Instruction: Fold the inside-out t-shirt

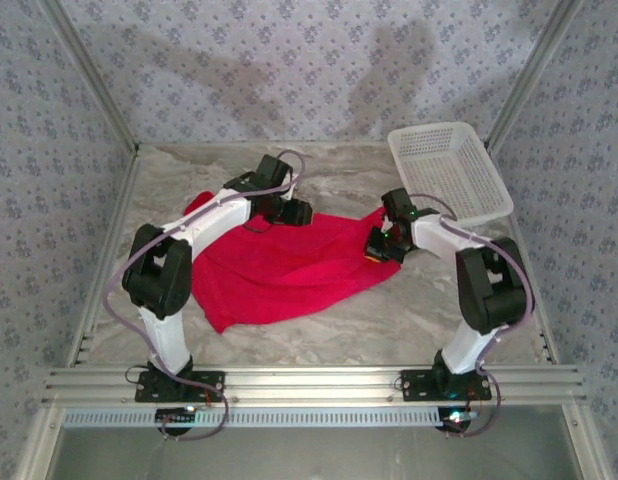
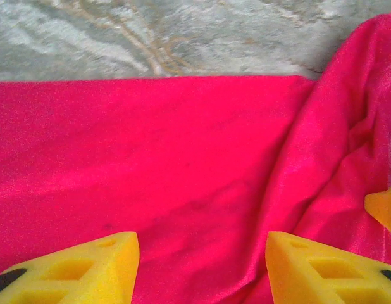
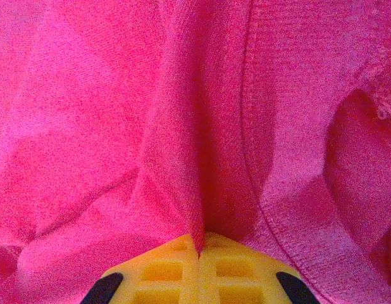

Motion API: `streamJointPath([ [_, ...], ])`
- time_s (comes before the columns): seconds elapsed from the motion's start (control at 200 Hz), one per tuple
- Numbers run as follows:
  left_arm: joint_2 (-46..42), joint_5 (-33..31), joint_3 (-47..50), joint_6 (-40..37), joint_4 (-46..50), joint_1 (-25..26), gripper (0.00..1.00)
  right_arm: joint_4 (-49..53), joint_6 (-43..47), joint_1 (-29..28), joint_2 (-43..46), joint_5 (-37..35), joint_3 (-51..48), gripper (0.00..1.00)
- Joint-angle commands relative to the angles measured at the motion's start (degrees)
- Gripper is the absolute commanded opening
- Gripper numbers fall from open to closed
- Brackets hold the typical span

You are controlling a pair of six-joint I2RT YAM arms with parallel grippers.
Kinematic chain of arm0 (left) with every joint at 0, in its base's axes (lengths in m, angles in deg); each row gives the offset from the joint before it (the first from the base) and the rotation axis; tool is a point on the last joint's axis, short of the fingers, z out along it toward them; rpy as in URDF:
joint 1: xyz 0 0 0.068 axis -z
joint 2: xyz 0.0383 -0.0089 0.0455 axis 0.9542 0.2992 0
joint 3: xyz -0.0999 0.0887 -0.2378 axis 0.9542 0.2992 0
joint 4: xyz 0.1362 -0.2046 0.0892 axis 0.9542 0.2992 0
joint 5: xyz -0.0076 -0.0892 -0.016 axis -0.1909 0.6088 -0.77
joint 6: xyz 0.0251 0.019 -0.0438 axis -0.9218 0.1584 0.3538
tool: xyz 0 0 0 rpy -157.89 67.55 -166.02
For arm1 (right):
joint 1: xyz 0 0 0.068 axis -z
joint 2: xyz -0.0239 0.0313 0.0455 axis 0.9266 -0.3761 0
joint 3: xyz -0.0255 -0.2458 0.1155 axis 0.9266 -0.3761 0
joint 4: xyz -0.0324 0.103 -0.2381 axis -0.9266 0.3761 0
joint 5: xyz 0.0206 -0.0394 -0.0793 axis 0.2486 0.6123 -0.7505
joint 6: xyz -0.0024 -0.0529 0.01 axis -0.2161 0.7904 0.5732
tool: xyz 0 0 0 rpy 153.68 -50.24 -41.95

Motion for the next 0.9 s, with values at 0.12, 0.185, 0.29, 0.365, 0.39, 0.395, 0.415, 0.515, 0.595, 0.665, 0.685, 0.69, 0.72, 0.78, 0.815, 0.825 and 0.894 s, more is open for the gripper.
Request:
streamJointPath([
  [0.12, 5.9, 5.5, -2.9, -2.3, -4.2, 5.6, 0.71, -11.8, -1.4, -0.1, 16.0, 0.1, -18.4, 0.00],
  [0.185, 7.7, 6.7, -3.1, -2.5, -5.3, 6.8, 0.77, -17.2, -3.8, -0.6, 18.6, 0.3, -23.3, 0.00],
  [0.29, 10.2, 8.0, -3.4, -3.1, -7.7, 8.2, 0.82, -21.2, -4.5, -2.3, 21.6, -2.6, -27.2, 0.00],
  [0.365, 12.3, 8.5, -4.7, -4.1, -7.4, 8.9, 0.82, -20.4, -4.0, -2.6, 21.8, -3.4, -27.1, 0.00],
  [0.39, 13.1, 8.6, -5.1, -4.4, -6.9, 9.1, 0.82, -20.0, -3.7, -2.6, 21.8, -3.5, -27.1, 0.00],
  [0.395, 13.3, 8.7, -5.1, -4.4, -6.8, 9.1, 0.82, -19.9, -3.7, -2.6, 21.7, -3.5, -27.0, 0.00],
  [0.415, 13.9, 8.9, -5.5, -4.6, -6.7, 9.2, 0.82, -19.6, -3.6, -2.6, 21.8, -3.6, -26.9, 0.00],
  [0.515, 16.4, 9.8, -6.2, -4.9, -6.3, 10.0, 0.81, -18.5, -3.1, -2.5, 22.2, -4.2, -26.5, 0.00],
  [0.595, 17.5, 10.0, -6.1, -5.1, -6.3, 10.7, 0.67, -18.1, -3.1, -2.4, 22.5, -4.6, -26.4, 0.00],
  [0.665, 18.4, 10.1, -6.8, -5.6, -5.2, 10.8, 0.35, -17.6, -3.1, -2.1, 22.5, -4.5, -26.3, 0.00],
  [0.685, 18.7, 10.0, -7.4, -5.9, -4.4, 10.7, 0.26, -17.4, -3.0, -2.0, 22.6, -4.5, -26.2, 0.00],
  [0.69, 18.7, 9.9, -7.5, -6.0, -4.2, 10.7, 0.23, -17.4, -3.1, -2.0, 22.6, -4.4, -26.1, 0.00],
  [0.72, 18.8, 9.0, -8.6, -6.4, -2.6, 10.5, 0.11, -17.1, -2.8, -1.9, 22.9, -4.4, -26.0, 0.00],
  [0.78, 18.2, 6.7, -11.8, -6.8, 0.8, 9.7, 0.00, -15.8, -2.1, -1.8, 23.5, -5.0, -25.4, 0.00],
  [0.815, 17.5, 6.3, -14.0, -6.8, 2.6, 8.7, 0.00, -15.0, -1.6, -1.7, 23.8, -5.5, -25.0, 0.00],
  [0.825, 17.3, 6.2, -14.9, -6.7, 3.2, 8.4, 0.00, -14.7, -1.6, -1.7, 23.9, -5.6, -24.8, 0.00],
  [0.894, 15.6, 6.5, -21.0, -5.3, 6.7, 5.8, 0.00, -13.0, -1.6, -1.6, 24.6, -6.7, -24.1, 0.00],
])
